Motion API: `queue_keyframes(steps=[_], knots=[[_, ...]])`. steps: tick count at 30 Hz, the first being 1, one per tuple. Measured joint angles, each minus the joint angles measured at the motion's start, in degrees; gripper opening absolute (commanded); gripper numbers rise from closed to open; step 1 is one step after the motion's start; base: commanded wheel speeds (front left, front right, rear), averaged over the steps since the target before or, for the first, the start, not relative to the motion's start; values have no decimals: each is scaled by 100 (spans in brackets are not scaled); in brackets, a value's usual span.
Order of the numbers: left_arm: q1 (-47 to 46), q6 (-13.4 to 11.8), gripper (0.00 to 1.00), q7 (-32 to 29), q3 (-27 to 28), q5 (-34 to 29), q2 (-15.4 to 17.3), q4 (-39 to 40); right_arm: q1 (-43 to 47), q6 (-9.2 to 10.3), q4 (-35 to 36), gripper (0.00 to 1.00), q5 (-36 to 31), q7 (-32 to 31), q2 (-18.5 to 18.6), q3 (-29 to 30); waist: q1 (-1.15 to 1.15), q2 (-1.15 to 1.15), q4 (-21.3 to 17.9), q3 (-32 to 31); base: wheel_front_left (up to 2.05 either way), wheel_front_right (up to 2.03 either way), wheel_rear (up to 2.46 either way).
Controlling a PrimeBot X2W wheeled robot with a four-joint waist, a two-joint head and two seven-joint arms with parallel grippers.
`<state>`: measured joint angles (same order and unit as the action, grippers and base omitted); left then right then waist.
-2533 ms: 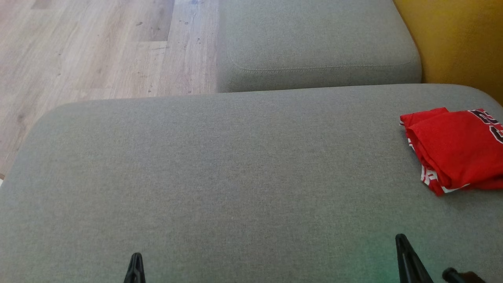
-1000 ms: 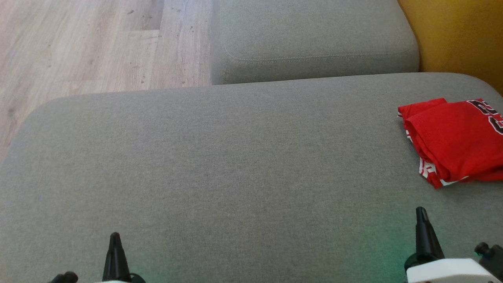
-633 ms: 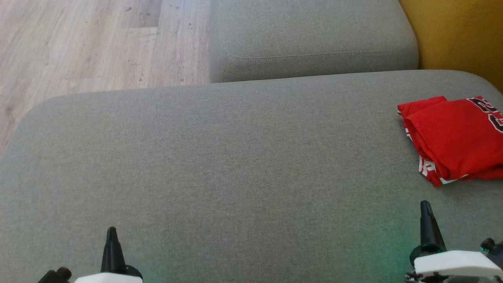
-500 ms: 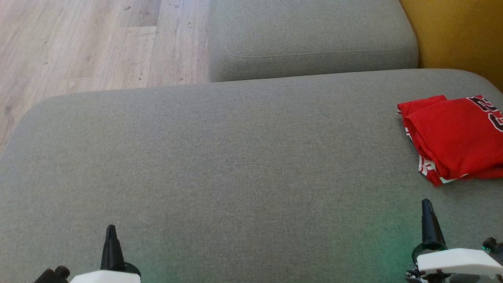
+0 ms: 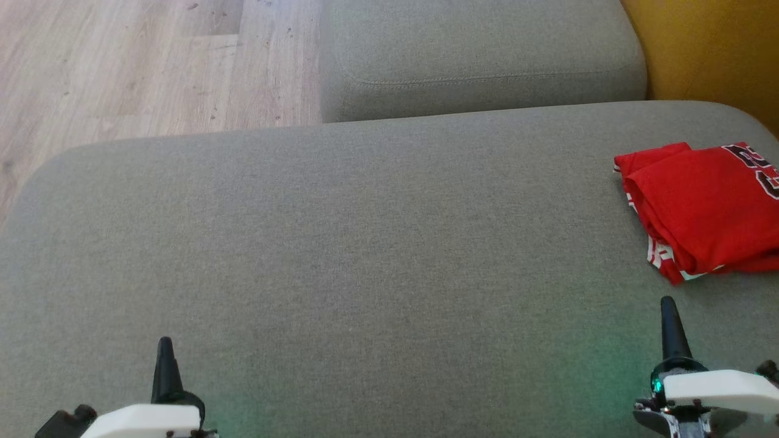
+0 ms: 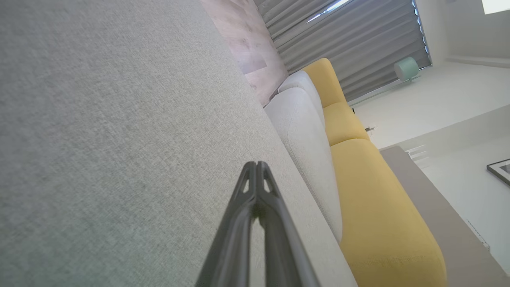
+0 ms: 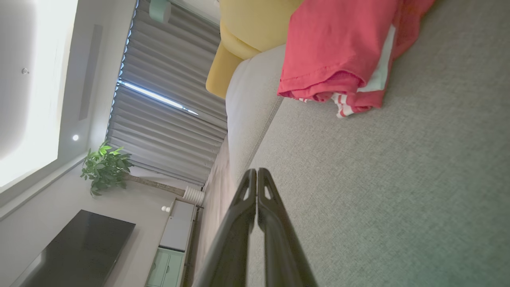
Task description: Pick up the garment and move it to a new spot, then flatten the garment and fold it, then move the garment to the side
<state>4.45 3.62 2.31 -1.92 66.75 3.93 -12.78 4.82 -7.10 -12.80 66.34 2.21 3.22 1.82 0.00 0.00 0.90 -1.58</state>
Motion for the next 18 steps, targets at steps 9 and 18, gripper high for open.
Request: queue_keyframes(steps=[9, 18], knots=[[-170, 70, 0, -153, 69, 616, 0, -60, -203, 0, -59, 0, 616, -159, 4, 71, 0, 0, -21, 41, 0, 0, 0], [-331, 151, 0, -292, 179, 1228, -1, -129, -364, 0, -127, 0, 1230, -305, 5, 148, -1, 0, -42, 82, 0, 0, 0]])
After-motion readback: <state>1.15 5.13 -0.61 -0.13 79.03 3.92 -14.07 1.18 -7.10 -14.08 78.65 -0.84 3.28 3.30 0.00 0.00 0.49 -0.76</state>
